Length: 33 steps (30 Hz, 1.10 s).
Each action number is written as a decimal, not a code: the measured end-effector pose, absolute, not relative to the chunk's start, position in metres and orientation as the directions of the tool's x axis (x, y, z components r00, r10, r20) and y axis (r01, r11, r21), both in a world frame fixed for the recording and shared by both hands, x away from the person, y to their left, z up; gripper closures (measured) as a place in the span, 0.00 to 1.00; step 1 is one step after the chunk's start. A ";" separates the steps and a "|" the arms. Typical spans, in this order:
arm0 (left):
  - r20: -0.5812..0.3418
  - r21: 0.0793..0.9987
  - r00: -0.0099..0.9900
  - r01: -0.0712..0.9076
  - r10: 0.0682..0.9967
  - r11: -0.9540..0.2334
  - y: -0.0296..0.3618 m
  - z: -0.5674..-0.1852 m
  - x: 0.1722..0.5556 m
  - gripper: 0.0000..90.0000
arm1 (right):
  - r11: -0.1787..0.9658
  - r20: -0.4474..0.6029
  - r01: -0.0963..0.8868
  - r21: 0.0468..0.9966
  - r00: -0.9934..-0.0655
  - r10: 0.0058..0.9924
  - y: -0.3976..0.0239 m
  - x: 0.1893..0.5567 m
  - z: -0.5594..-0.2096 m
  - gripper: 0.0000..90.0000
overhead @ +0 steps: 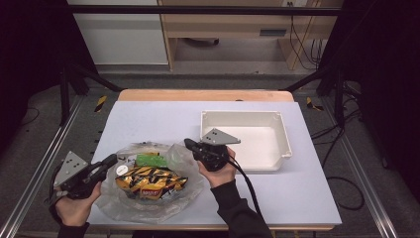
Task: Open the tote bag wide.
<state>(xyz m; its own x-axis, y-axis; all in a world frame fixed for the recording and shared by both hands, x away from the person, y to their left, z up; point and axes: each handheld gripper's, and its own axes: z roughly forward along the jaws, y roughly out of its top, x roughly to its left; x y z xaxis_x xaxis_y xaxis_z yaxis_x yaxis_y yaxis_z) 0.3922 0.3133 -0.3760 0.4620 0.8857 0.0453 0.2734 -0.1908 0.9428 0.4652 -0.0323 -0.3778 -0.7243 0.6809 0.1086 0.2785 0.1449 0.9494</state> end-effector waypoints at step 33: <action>-0.101 0.783 0.421 0.593 0.901 -0.190 0.321 -0.467 0.451 1.00 | 0.339 0.071 0.422 0.841 -0.708 0.703 -0.017 0.478 -0.441 1.00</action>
<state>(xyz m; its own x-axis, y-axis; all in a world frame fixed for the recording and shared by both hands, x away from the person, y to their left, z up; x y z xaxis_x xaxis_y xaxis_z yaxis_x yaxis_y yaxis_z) 0.4511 0.3206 -0.4668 0.4215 0.9012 -0.1007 0.5928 -0.1897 0.7827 0.4780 -0.0170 -0.4407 -0.7077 0.7029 0.0714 0.4220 0.3395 0.8407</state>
